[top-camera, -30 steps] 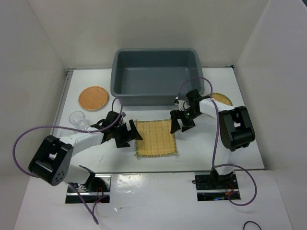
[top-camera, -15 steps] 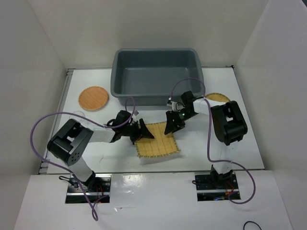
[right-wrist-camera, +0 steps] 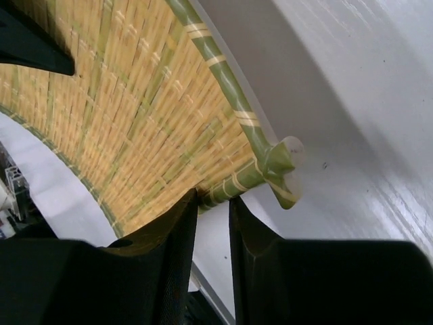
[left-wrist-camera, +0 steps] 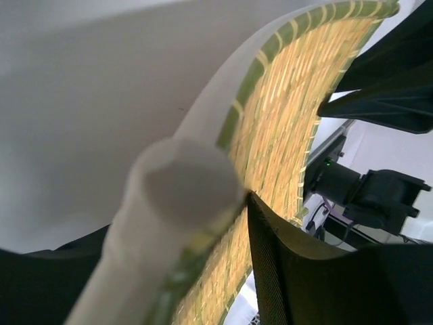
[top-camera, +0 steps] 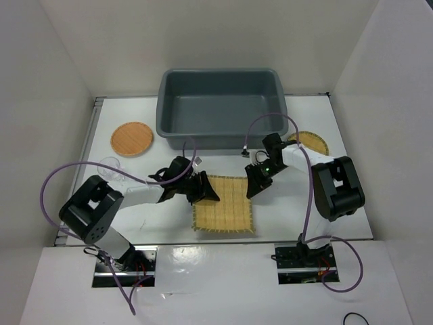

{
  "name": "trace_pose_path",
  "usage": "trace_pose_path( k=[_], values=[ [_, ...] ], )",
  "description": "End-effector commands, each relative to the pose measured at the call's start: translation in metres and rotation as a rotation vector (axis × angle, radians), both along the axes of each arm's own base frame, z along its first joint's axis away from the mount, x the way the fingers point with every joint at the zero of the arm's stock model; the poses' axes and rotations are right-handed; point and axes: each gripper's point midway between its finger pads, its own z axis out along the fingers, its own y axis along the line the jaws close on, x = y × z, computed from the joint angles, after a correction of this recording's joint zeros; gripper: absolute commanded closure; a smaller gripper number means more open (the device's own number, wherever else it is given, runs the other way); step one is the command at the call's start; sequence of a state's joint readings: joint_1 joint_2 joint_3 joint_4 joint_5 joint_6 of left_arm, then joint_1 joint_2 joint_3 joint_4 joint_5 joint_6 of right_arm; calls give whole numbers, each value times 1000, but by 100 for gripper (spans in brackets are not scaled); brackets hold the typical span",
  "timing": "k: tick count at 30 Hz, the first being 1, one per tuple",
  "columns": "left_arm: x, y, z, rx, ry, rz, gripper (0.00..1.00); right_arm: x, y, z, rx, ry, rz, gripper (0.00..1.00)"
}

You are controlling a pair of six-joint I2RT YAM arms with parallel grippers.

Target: Place the mixed dishes into the plastic bin

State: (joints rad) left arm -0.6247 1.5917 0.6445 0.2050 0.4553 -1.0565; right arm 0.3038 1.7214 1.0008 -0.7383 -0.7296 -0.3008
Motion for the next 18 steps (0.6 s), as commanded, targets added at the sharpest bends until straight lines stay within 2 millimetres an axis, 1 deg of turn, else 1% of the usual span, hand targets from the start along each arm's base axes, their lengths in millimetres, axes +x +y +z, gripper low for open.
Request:
trace_pose_path(
  k=[1,2,3,4,5,6,7,8,9,10,11,13,14,15,16,17,18],
  values=[
    [1,-16,34,5,-76,-38,100,-5,46,91,382,-69,92,77],
    [7,-21,52,-18,-107,-37,100,6,38,99,398,-101,77,72],
    [7,-21,68,-26,-132,-45,100,10,33,106,412,-108,68,61],
    [11,-23,82,-37,-156,-50,100,7,27,118,437,-83,52,57],
    [9,-24,94,-42,-161,-71,100,25,12,131,456,-141,15,55],
    [18,-34,130,-88,-224,-82,100,31,3,140,467,-157,-17,50],
    [19,-38,146,-112,-242,-104,100,37,-7,154,487,-171,-56,47],
    [24,-38,155,-115,-240,-111,100,52,-31,156,479,-193,-144,45],
    [33,-38,170,-138,-254,-107,100,56,-42,164,490,-234,-172,41],
    [40,-41,183,-160,-281,-116,100,59,-52,164,485,-242,-205,41],
    [46,-50,203,-187,-292,-135,100,63,-68,169,486,-267,-256,41],
    [64,-48,216,-211,-312,-131,100,61,-79,163,481,-274,-289,40],
    [71,-54,222,-239,-314,-152,100,58,-83,164,488,-263,-313,40],
    [73,-58,225,-258,-307,-164,100,57,-83,164,486,-276,-299,40],
    [85,-60,222,-268,-309,-162,100,53,-85,163,485,-269,-313,40],
    [87,-63,224,-282,-307,-168,100,52,-84,161,494,-268,-309,40],
    [90,-66,228,-292,-311,-177,100,52,-88,165,491,-286,-318,40]
  ],
)
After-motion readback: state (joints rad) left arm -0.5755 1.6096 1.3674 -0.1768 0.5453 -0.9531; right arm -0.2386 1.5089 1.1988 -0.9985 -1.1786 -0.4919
